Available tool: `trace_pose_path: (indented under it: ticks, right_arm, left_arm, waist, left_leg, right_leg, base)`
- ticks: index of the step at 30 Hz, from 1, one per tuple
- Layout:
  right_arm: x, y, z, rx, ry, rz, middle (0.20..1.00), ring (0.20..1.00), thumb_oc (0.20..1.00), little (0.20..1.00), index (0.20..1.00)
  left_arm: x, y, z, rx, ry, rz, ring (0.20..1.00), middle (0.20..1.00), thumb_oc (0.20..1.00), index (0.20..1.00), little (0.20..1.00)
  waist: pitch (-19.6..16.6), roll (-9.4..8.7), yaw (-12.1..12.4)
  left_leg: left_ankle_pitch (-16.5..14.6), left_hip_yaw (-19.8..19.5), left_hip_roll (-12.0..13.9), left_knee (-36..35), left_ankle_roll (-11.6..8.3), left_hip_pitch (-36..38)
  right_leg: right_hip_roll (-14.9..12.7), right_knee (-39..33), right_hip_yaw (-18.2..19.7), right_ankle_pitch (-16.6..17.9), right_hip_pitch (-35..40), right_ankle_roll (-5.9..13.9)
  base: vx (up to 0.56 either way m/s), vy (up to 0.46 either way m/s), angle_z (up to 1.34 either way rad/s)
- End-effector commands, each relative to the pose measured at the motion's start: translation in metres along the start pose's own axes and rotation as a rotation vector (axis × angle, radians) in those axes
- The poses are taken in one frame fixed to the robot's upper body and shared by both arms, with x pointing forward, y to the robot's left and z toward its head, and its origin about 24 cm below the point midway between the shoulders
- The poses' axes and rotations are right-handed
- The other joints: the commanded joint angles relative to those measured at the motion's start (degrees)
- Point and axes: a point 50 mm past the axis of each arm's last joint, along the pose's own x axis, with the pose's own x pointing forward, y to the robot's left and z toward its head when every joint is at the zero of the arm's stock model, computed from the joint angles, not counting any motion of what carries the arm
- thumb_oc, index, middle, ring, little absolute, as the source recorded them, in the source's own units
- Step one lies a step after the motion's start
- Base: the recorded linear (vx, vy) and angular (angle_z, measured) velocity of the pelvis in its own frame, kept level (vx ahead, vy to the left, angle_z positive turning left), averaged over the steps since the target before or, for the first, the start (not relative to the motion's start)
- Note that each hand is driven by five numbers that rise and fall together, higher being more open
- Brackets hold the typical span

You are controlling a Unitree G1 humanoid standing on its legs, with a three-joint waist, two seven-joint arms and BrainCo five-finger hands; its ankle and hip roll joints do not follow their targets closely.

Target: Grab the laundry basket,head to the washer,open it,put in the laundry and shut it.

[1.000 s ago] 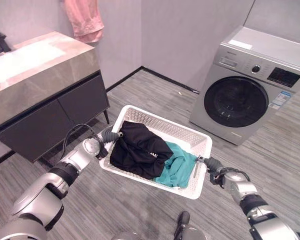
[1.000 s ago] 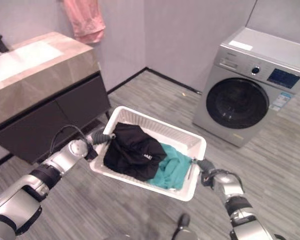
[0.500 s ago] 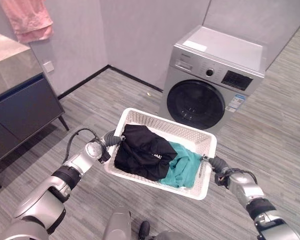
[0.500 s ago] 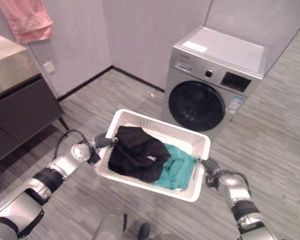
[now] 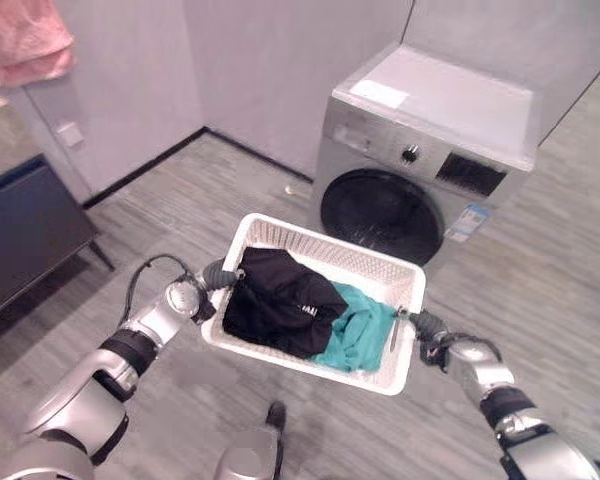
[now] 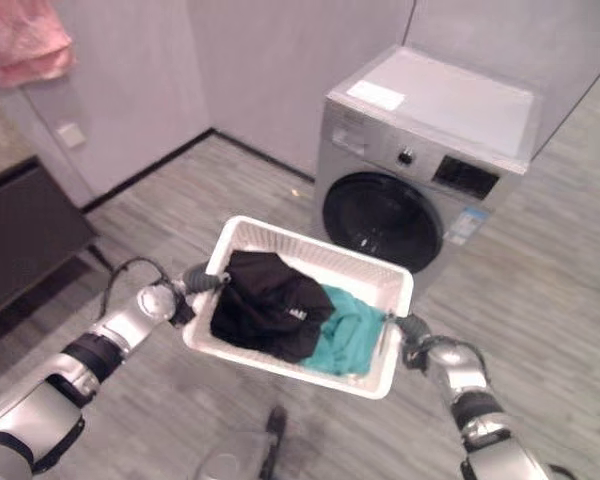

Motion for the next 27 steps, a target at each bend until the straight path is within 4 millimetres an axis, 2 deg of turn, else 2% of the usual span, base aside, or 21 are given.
trace_pose_path:
  ticks: [1,2,3,4,5,6,7,8,10,11,12,13,16,17,27]
  right_arm:
    - [-0.016,-0.058,0.043,-0.027,-0.146,-0.185,0.200,0.200,0.200,0.200,0.200]
    - [-0.016,-0.060,0.044,-0.023,-0.148,-0.194,0.200,0.200,0.200,0.200,0.200]
    - [-0.016,-0.060,0.044,-0.023,-0.149,-0.194,0.200,0.200,0.200,0.200,0.200]
    - [-0.018,-0.065,0.043,-0.015,-0.148,-0.210,0.200,0.200,0.200,0.200,0.200]
    - [-0.019,-0.067,0.040,-0.013,-0.136,-0.213,0.200,0.200,0.200,0.200,0.200]
    - [-0.019,-0.067,0.040,-0.012,-0.136,-0.213,0.200,0.200,0.200,0.200,0.200]
    - [-0.023,-0.073,0.041,-0.029,-0.136,-0.224,0.200,0.200,0.200,0.200,0.200]
    - [-0.024,-0.074,0.041,-0.032,-0.137,-0.225,0.200,0.200,0.200,0.200,0.200]
    - [-0.026,-0.077,0.042,-0.037,-0.150,-0.235,0.200,0.200,0.200,0.200,0.200]
    - [-0.026,-0.077,0.042,-0.037,-0.150,-0.235,0.200,0.200,0.200,0.200,0.200]
    - [-0.028,-0.080,0.043,-0.032,-0.154,-0.243,0.200,0.200,0.200,0.200,0.200]
    - [-0.029,-0.082,0.041,-0.024,-0.157,-0.253,0.200,0.200,0.200,0.200,0.200]
    - [-0.033,-0.086,0.039,-0.025,-0.157,-0.270,0.200,0.200,0.200,0.200,0.200]
    - [-0.037,-0.090,0.033,-0.023,-0.150,-0.286,0.200,0.200,0.200,0.200,0.200]
    - [-0.048,-0.096,0.026,-0.046,-0.164,-0.322,0.200,0.200,0.200,0.200,0.200]
  left_arm:
    - [-0.005,0.070,0.026,0.040,-0.099,0.218,0.200,0.200,0.200,0.200,0.200]
    - [-0.006,0.070,0.023,0.034,-0.090,0.225,0.200,0.200,0.200,0.200,0.200]
    - [-0.006,0.070,0.023,0.033,-0.090,0.225,0.200,0.200,0.200,0.200,0.200]
    - [-0.006,0.071,0.022,0.032,-0.087,0.227,0.200,0.200,0.200,0.200,0.200]
    - [-0.005,0.070,0.024,0.031,-0.092,0.220,0.200,0.200,0.200,0.200,0.200]
    - [-0.005,0.070,0.024,0.031,-0.092,0.220,0.200,0.200,0.200,0.200,0.200]
    - [-0.005,0.067,0.026,0.032,-0.103,0.207,0.200,0.200,0.200,0.200,0.200]
    - [-0.004,0.067,0.027,0.030,-0.104,0.207,0.200,0.200,0.200,0.200,0.200]
    - [-0.004,0.067,0.025,0.030,-0.098,0.213,0.200,0.200,0.200,0.200,0.200]
    - [-0.004,0.067,0.025,0.030,-0.098,0.213,0.200,0.200,0.200,0.200,0.200]
    - [-0.005,0.068,0.023,0.035,-0.096,0.218,0.200,0.200,0.200,0.200,0.200]
    - [-0.005,0.067,0.021,0.037,-0.089,0.219,0.200,0.200,0.200,0.200,0.200]
    - [-0.004,0.064,0.021,0.034,-0.091,0.214,0.200,0.200,0.200,0.200,0.200]
    - [-0.003,0.057,0.019,0.011,-0.092,0.197,0.200,0.200,0.200,0.200,0.200]
    - [-0.005,0.048,0.018,-0.029,-0.119,0.187,0.200,0.200,0.200,0.200,0.200]
  waist:
    - [-6.23,3.89,-0.54]
    - [-6.02,4.75,-0.94]
    - [-5.88,4.65,-0.96]
    - [-5.80,4.99,-1.06]
    - [-5.95,4.89,-0.95]
    - [-5.89,4.96,-1.03]
    - [-5.87,4.81,-0.94]
    - [-6.01,4.65,-0.88]
    - [-5.81,4.82,-1.14]
    - [-5.86,4.83,-1.12]
    - [-5.52,4.58,-1.62]
    - [-5.53,3.63,-1.67]
    - [-6.25,3.16,-1.94]
    - [-7.63,3.11,-2.60]
    - [-9.18,2.90,-3.66]
  left_leg:
    - [-3.95,3.46,4.48,3.95,-5.07,-3.01]
    - [-4.46,3.51,4.40,3.04,-4.45,-1.31]
    - [-4.43,3.54,4.23,2.94,-4.40,-1.14]
    - [-4.53,3.49,3.90,0.73,-4.28,1.02]
    - [-4.62,3.31,4.02,-0.04,-4.50,1.54]
    - [-4.57,3.18,4.10,-0.19,-4.57,1.73]
    - [-4.83,2.27,4.13,-1.14,-5.45,2.21]
    - [-5.00,2.05,4.25,-1.27,-5.85,2.16]
    - [-5.44,1.39,4.50,-1.11,-6.23,2.28]
    - [-5.44,1.40,4.51,-1.11,-6.24,2.23]
    - [-5.80,1.17,4.22,-0.61,-6.38,2.28]
    - [-6.94,1.96,3.94,0.15,-6.82,2.39]
    - [-7.20,1.75,3.90,0.49,-7.22,2.18]
    - [-7.08,1.39,4.38,-0.82,-7.93,2.59]
    - [-6.72,-0.25,5.40,-3.86,-9.25,3.49]
  right_leg:
    - [-8.73,2.93,0.90,13.61,-3.03,4.34]
    - [-10.88,4.87,-0.38,13.67,-4.38,4.05]
    - [-11.08,5.12,-0.33,13.51,-4.35,4.09]
    - [-13.53,1.04,-2.69,11.96,-4.55,2.87]
    - [-14.15,-2.70,-3.54,10.86,-4.58,2.38]
    - [-14.02,-3.00,-3.75,10.89,-4.25,2.32]
    - [-14.29,-12.84,-4.04,8.76,-3.75,1.29]
    - [-14.21,-18.44,-3.50,9.05,-3.42,1.20]
    - [-14.98,-24.00,0.65,13.13,-6.18,1.97]
    - [-14.96,-24.03,0.66,13.15,-6.23,1.96]
    - [-14.85,-25.60,2.74,14.12,-6.76,2.23]
    - [-14.57,-31.07,3.39,14.56,-4.42,2.56]
    - [-13.62,-33.88,3.12,15.32,-2.48,2.77]
    - [-12.37,-36.88,1.69,15.17,-0.79,2.91]
    - [-10.70,-40.21,-0.49,13.93,1.47,2.28]
  base:
    - [0.10,0.124,-0.12]
    - [0.10,0.123,-0.23]
    - [0.18,0.104,-0.27]
    - [0.17,0.030,0.05]
    - [0.17,0.025,0.09]
    - [0.12,-0.090,0.00]
    - [0.09,-0.131,0.01]
    - [0.10,-0.171,0.09]
    - [0.03,-0.097,0.15]
    - [0.04,-0.061,0.08]
    - [0.08,-0.111,0.12]
    - [0.12,-0.158,0.22]
    - [0.11,-0.110,-0.10]
    - [0.13,-0.110,-0.02]
    - [0.06,-0.046,0.11]
